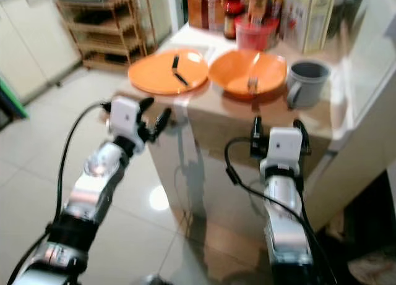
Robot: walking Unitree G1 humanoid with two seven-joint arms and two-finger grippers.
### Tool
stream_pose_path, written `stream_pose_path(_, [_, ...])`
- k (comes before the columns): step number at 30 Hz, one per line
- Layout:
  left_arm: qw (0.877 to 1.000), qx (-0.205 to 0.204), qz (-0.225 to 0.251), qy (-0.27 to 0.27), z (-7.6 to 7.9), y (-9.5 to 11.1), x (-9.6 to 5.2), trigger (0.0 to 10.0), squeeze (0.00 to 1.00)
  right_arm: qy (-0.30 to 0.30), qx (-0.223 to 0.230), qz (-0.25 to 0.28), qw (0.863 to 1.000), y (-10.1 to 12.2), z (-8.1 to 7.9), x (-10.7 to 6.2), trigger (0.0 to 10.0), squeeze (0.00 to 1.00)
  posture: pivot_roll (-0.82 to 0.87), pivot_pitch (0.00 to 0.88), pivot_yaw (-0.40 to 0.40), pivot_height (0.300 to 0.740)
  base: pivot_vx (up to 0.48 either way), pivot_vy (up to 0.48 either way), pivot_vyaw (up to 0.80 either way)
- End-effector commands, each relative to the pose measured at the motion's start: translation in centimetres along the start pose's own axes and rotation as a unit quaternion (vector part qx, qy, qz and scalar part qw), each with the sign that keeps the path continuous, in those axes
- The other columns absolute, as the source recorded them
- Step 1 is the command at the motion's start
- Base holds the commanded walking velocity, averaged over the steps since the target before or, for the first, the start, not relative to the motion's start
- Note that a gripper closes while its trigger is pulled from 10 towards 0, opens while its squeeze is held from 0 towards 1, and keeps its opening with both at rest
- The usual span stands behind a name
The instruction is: Setting the table
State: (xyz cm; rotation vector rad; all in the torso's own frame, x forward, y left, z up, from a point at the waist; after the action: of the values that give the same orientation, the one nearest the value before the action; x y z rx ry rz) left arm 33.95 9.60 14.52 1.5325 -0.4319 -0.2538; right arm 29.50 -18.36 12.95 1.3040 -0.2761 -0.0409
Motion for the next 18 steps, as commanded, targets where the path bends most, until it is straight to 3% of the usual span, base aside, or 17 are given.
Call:
stream_pose_path(1, [1.000, 0.013, 0.005, 0.013, -0.7, 0.5, -0.3, 10.0, 0.00, 0.005, 0.011, 0.014, 1.000, 0.8, -0.6, 0.6, 10.0, 0.00, 0.07, 0.000, 0.071, 0.740, 0.000, 0.000, 0.00])
stream_pose_path(6, [1.000, 0.015, 0.006, 0.018, -1.1, 0.6, -0.5, 10.0, 0.00, 0.007, 0.016, 0.020, 1.000, 1.1, -0.9, 1.2, 10.0, 0.00, 0.08, 0.000, 0.071, 0.740, 0.000, 0.000, 0.00])
stream_pose_path(11, [0.999, 0.010, 0.005, -0.049, 0.3, 1.0, -1.0, 10.0, 0.00, 0.021, 0.020, 0.030, 0.999, 1.5, -1.7, 2.1, 10.0, 0.00, 0.10, 0.000, 0.067, 0.740, 0.000, 0.000, 0.00])
stream_pose_path(16, [0.999, -0.005, -0.004, -0.052, 0.7, 0.9, -1.5, 10.0, 0.00, 0.020, 0.018, 0.029, 0.999, 1.3, -1.5, 2.7, 10.0, 0.00, 0.12, 0.000, 0.067, 0.740, 0.000, 0.000, 0.00])
stream_pose_path(18, [0.998, -0.011, -0.007, -0.062, 1.6, 0.8, -1.8, 10.0, 0.00, 0.020, 0.015, 0.029, 0.999, 1.1, -1.6, 3.1, 10.0, 0.00, 0.13, 0.000, 0.073, 0.740, 0.000, 0.000, 0.00])
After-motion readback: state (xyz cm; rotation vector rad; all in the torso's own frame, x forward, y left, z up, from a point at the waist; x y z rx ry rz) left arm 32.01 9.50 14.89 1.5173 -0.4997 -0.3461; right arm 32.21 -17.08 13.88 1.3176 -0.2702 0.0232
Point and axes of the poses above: a point about 5 cm out from each wrist's last joint towards the gripper, its own x axis pointing out of the wrist towards the gripper, its own y axis along the axis of the wrist's last joint, z = x × y, the point moved 1 cm from there along x, pointing out of the wrist towards the gripper, and after that the axes turned 4 degrees about -x, right-handed, at the moved point
